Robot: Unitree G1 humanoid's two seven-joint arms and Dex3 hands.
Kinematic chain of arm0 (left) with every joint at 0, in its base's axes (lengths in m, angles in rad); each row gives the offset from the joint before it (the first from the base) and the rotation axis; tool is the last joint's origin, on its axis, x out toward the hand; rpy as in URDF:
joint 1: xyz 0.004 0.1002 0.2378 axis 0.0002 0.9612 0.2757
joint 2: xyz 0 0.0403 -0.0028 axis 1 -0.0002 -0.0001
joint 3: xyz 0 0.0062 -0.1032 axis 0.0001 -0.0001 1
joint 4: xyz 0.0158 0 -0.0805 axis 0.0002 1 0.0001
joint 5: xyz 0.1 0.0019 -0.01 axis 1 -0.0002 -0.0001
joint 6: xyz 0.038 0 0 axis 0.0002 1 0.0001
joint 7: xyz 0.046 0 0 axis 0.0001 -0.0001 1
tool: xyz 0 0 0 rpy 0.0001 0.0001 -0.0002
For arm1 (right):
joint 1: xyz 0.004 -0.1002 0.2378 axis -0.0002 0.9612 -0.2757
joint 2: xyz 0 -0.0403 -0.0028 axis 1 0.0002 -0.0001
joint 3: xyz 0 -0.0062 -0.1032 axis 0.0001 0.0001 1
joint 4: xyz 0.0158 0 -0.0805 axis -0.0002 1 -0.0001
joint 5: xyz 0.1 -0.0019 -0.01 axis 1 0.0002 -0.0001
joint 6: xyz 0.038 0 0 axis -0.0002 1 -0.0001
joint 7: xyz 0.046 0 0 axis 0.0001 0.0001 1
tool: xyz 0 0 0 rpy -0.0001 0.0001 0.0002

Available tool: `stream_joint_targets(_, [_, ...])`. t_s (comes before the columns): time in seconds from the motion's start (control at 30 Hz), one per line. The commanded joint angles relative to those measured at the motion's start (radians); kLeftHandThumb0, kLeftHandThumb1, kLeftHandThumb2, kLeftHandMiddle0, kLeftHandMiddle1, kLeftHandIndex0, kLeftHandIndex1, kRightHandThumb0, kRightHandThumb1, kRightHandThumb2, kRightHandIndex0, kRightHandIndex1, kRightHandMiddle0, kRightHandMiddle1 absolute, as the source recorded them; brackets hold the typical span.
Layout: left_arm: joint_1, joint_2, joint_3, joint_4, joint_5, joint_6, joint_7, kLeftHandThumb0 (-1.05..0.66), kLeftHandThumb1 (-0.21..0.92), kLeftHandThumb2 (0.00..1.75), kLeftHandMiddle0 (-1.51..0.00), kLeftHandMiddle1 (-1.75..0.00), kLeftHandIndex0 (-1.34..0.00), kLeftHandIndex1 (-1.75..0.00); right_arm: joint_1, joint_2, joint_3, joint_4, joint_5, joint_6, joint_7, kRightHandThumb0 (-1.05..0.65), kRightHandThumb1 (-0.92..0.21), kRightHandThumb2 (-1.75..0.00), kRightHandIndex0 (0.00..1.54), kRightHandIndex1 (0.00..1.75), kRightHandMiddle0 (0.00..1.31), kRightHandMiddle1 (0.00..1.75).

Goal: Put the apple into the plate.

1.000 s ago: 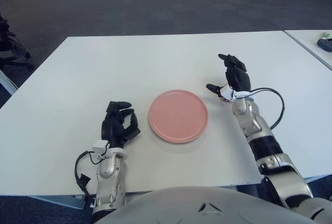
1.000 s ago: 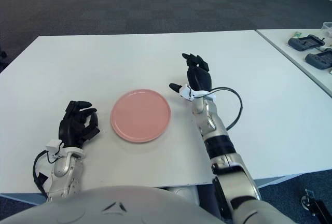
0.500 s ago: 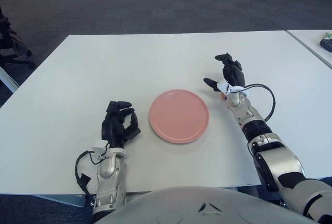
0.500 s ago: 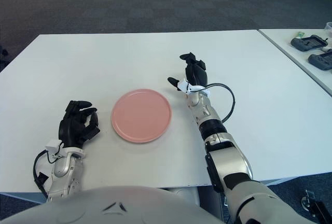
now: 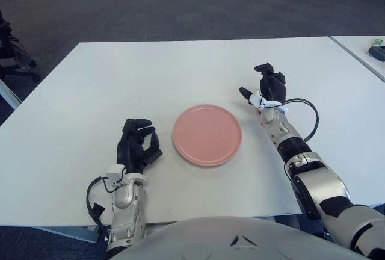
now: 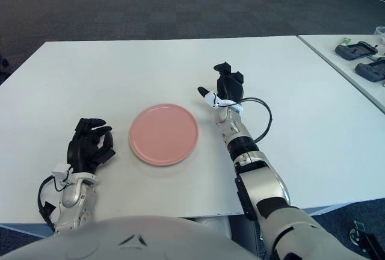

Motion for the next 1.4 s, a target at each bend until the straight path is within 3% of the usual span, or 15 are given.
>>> stream_joint_targets(0.0, [0.040, -0.018, 0.002, 0.035, -0.007, 0.038, 0.006, -0.01, 0.48, 1.12, -0.43, -1.69, -0.37, -1.75, 0.053, 0.002, 0.007, -0.006, 0.011, 0.074, 0.035, -0.68, -0.57, -0.92, 0.00, 1.02, 0.00, 1.12])
stream_joint_targets(0.13, [0.042, -0.016, 0.001, 0.031, -0.008, 0.045, 0.005, -0.01, 0.47, 1.13, -0.43, -1.69, -0.38, -1.75, 0.076, -0.004, 0.013, -0.057, 0.008, 0.116, 0.054, -0.68, -0.58, -0.91, 0.00, 0.97, 0.00, 1.10])
stream_joint_targets(0.73, [0.028, -0.012, 0.008, 0.041, -0.012, 0.055, 0.004, -0.01, 0.50, 1.09, -0.42, -1.69, -0.35, -1.75, 0.326, -0.059, 0.049, -0.514, -0.062, 0.391, 0.249, -0.73, -0.68, -0.80, 0.00, 0.73, 0.00, 0.94])
stream_joint_targets(1.37, [0.007, -0.008, 0.014, 0.061, 0.006, 0.027, 0.002, -0.01, 0.49, 1.10, -0.45, -1.67, -0.35, -1.75, 0.486, -0.086, 0.071, -0.750, -0.126, 0.535, 0.390, -0.79, -0.81, -0.66, 0.00, 0.58, 0.00, 0.73])
